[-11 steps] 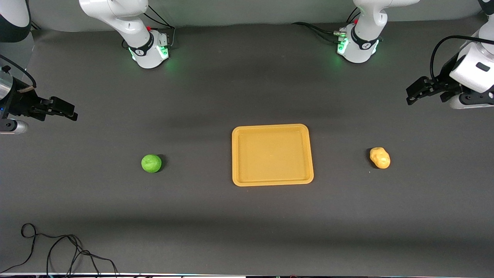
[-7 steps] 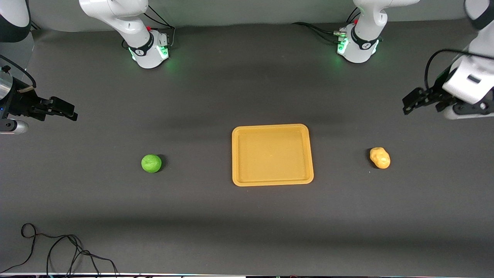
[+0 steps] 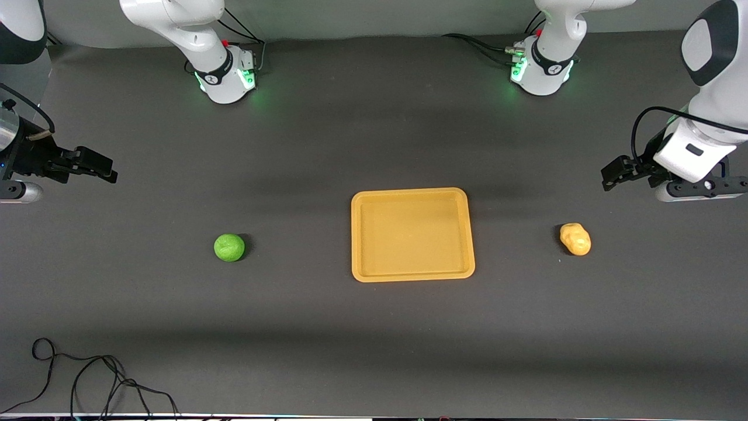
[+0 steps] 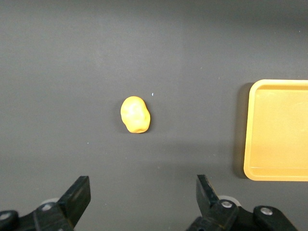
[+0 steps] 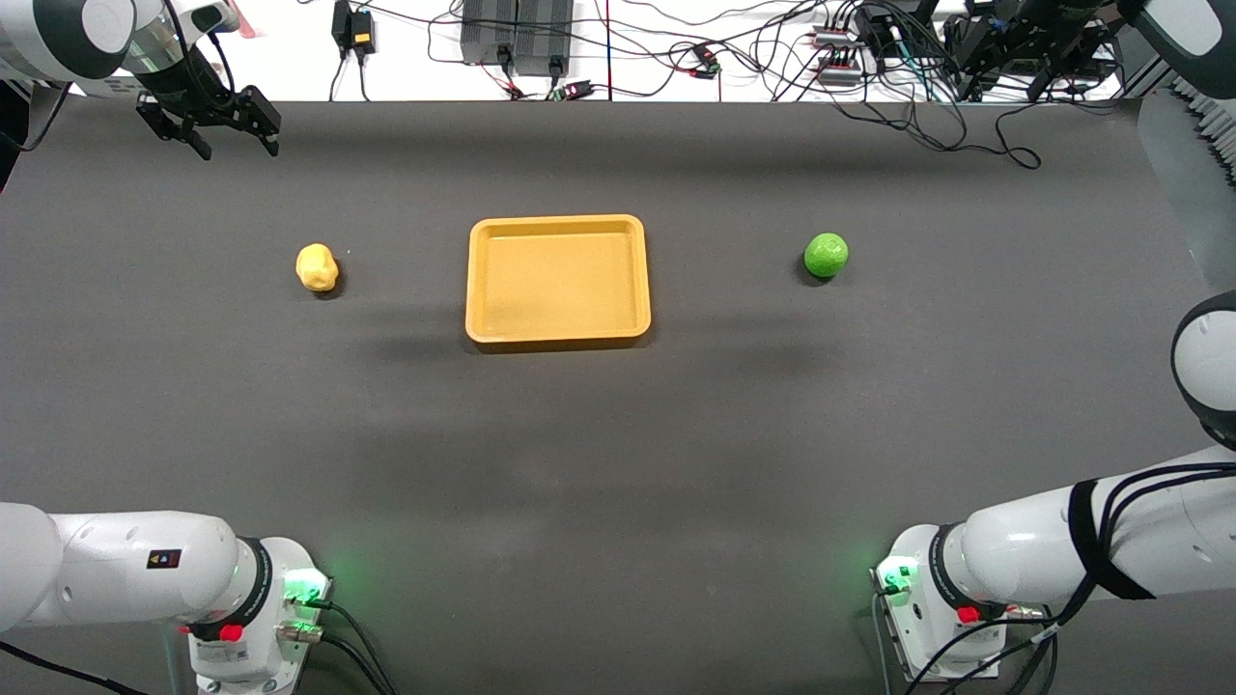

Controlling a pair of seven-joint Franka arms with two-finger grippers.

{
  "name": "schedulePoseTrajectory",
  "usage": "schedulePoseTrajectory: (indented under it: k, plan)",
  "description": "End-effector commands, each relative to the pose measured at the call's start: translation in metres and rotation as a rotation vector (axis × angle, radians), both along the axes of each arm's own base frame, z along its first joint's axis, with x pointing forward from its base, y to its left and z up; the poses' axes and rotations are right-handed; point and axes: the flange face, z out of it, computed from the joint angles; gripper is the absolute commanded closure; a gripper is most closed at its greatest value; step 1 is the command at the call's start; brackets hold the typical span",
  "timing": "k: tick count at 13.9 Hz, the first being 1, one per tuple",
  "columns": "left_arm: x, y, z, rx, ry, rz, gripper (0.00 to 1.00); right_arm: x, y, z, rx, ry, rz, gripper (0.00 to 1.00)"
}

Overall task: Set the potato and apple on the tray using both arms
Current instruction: 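Move the left gripper toward the yellow potato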

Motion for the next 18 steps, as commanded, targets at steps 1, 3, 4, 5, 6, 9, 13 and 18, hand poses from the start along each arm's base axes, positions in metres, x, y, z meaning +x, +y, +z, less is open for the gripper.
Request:
schedulePoseTrajectory:
  k: [1,3,4,5,6,9,13,18]
  plan:
    - [-0.012,-0.004,0.016,0.007,-0.003,-0.003,0.02,0.001,0.003,0.006,-0.004,-0.012,-0.013,0.00]
    - [-0.013,-0.003,0.016,0.007,-0.004,-0.002,0.02,0.000,0.003,0.006,-0.004,-0.009,-0.013,0.00]
    - [-0.014,-0.004,0.020,0.006,-0.001,-0.003,0.02,0.000,0.003,0.007,-0.004,-0.011,-0.013,0.00]
    - [-0.013,-0.003,0.022,0.004,-0.003,-0.003,0.02,0.000,0.003,0.006,-0.004,-0.009,-0.013,0.00]
    - [-0.009,-0.001,0.014,0.002,-0.006,-0.004,0.02,0.000,0.003,0.006,-0.004,-0.008,-0.013,0.00]
    - [0.010,0.013,-0.024,-0.002,-0.020,0.000,0.02,0.000,0.003,0.008,-0.004,-0.011,-0.013,0.00]
    - [0.039,0.041,-0.086,-0.001,-0.025,-0.017,0.02,-0.001,0.003,0.008,-0.004,-0.009,-0.013,0.00]
    - [0.066,0.043,-0.167,-0.014,-0.039,0.013,0.02,0.000,0.003,0.005,-0.004,-0.006,-0.013,0.00]
